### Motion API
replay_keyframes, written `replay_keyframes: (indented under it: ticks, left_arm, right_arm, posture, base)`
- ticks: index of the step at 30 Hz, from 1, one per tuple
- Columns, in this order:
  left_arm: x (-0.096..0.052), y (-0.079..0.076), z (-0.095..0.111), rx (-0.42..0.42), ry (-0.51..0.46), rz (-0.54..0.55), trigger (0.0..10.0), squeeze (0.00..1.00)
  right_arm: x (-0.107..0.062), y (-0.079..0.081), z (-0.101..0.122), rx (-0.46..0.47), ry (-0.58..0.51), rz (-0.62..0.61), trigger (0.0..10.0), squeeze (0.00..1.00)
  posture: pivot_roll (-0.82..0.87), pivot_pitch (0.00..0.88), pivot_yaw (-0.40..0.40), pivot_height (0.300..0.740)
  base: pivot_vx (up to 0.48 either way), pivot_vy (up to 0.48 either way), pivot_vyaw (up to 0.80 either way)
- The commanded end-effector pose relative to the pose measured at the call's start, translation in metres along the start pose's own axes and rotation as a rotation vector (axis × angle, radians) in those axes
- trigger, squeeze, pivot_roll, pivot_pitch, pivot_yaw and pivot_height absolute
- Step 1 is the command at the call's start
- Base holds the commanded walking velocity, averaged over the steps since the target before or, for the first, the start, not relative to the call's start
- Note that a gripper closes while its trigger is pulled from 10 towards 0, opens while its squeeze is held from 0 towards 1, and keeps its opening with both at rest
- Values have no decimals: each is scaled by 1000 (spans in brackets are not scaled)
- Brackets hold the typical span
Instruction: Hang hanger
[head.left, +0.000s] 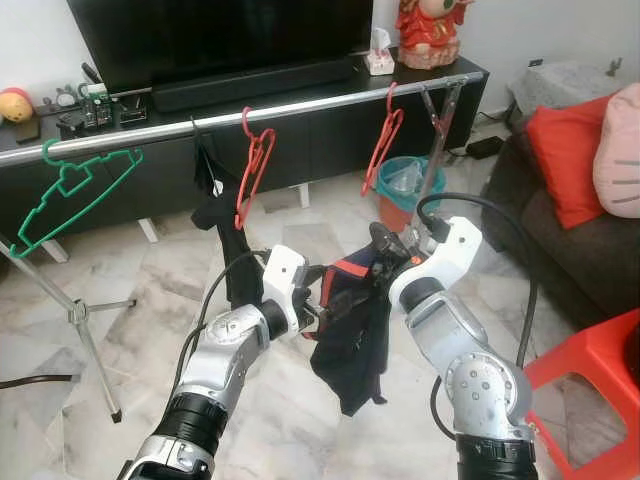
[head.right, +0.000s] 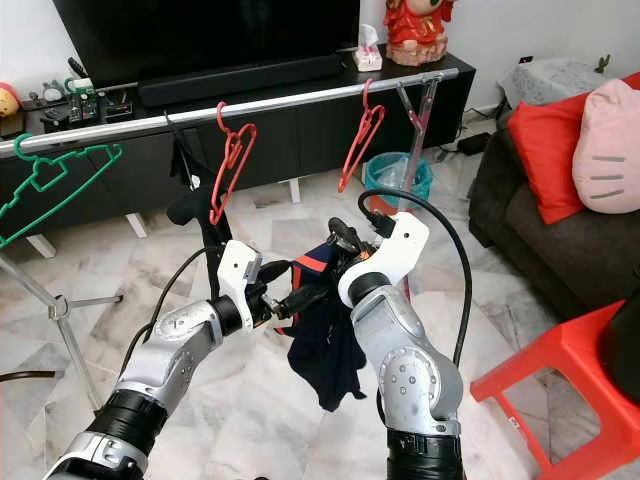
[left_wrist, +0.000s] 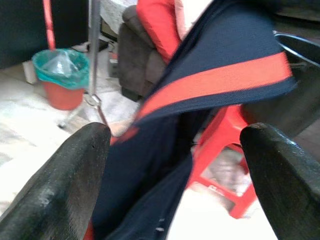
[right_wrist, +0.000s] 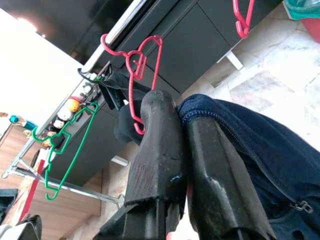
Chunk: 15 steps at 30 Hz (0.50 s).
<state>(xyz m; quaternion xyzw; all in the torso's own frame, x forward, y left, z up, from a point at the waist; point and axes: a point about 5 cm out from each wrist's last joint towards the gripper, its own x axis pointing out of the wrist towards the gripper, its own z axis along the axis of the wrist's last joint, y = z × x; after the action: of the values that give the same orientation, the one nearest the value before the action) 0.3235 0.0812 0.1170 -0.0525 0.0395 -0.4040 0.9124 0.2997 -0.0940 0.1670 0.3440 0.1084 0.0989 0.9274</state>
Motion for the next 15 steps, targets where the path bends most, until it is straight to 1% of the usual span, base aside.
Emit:
replay_keyframes:
  ticks: [1,2,4,9,13,14,15]
  left_arm:
    - [-4,9,2,70,18,33,10000,0]
    - [-4,9,2,70,18,33,10000,0]
    - [-5,13,5,104,-6,65,10000,0]
    - [-4,13,6,98,-32,71,10000,0]
    - [-1,6,3,66,-32,9,10000,0]
    - [0,1,1,56,-28,-27,10000,0]
    - [0,0,1,50,-32,-33,10000,0]
  right_arm:
    - [-4,19,-8,53,4,58,0,0]
    - [-4,19,-8,53,4,58,0,0]
    - [-4,19,-8,53,8,61,0,0]
    - [-4,20,-9,66,19,71,0,0]
    - [-4,23,-10,71,30,83,0,0]
    - [-5,23,-11,74,37,85,0,0]
    - [-5,23,-11,75,41,88,0,0]
  posture:
    - [-30,51,57,740]
    - [-30,51,57,740]
    - [-28,52,57,740]
    - [-28,51,58,740]
    - [-33,52,56,740]
    - [-33,52,56,740]
    - [-34,51,55,740]
  base:
    - [0,0,0]
    - [0,0,0]
    - [0,0,0]
    - [0,0,0]
    - [0,0,0]
    - [0,0,0]
    - [0,0,0]
